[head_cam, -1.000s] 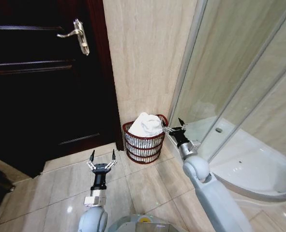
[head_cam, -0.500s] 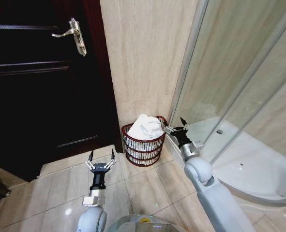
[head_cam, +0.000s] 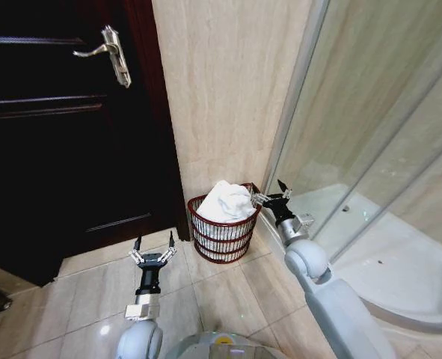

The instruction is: Discard the used towel into the hamper.

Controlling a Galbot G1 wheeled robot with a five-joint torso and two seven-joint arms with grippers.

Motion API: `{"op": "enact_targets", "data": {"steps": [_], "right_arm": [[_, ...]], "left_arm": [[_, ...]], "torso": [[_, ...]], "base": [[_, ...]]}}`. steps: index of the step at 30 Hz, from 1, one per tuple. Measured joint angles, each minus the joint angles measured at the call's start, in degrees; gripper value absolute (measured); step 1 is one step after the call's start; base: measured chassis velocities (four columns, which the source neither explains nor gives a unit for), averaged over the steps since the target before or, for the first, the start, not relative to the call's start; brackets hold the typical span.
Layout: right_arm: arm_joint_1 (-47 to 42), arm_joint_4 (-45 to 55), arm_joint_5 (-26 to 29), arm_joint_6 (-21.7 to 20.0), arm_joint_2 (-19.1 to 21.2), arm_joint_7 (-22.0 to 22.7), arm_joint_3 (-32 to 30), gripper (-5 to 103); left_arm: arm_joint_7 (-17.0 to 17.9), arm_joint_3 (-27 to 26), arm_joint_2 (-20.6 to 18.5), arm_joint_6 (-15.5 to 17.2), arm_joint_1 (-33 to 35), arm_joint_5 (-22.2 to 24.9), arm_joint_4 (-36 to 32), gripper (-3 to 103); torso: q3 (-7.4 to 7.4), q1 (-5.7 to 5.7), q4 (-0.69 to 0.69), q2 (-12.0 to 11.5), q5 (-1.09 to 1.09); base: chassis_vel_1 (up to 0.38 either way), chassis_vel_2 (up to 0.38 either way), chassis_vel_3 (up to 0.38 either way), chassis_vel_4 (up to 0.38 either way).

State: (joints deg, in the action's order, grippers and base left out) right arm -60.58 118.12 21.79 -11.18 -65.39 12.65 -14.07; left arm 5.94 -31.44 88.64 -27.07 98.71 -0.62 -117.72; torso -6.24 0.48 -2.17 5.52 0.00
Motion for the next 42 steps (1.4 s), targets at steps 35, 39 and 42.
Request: {"op": "enact_targets", "data": {"steps": [35,39,42], "right_arm": [[8.26,-11.46,19.14,-13.19,2.41,0.11,1.14,100],[10.44,-15.81,19.08,-13.87,3.21,-3.05,2.55,100],[10.89,-17.74,23.79,-16.55,4.40,-2.51,3.36,100]], "left_arm": [[0.99,-2.14,-0.07,-1.26,-0.49,1.34,0.50,100],[0.97,-2.84,0.36,-1.20,-0.33,1.39,-0.20,100],[0.90,-3.30,0.53,-1.45,0.54,1.39,-0.78,100]], "torso": [[0.08,-0.01,-0.01,-0.09,0.00],[0.08,-0.01,-0.01,-0.09,0.00],[0.09,-0.01,0.00,-0.09,0.01]], "base": [[0.011,0.062,0.066,0.011],[0.000,0.000,0.000,0.000],[0.000,0.000,0.000,0.000]]}}
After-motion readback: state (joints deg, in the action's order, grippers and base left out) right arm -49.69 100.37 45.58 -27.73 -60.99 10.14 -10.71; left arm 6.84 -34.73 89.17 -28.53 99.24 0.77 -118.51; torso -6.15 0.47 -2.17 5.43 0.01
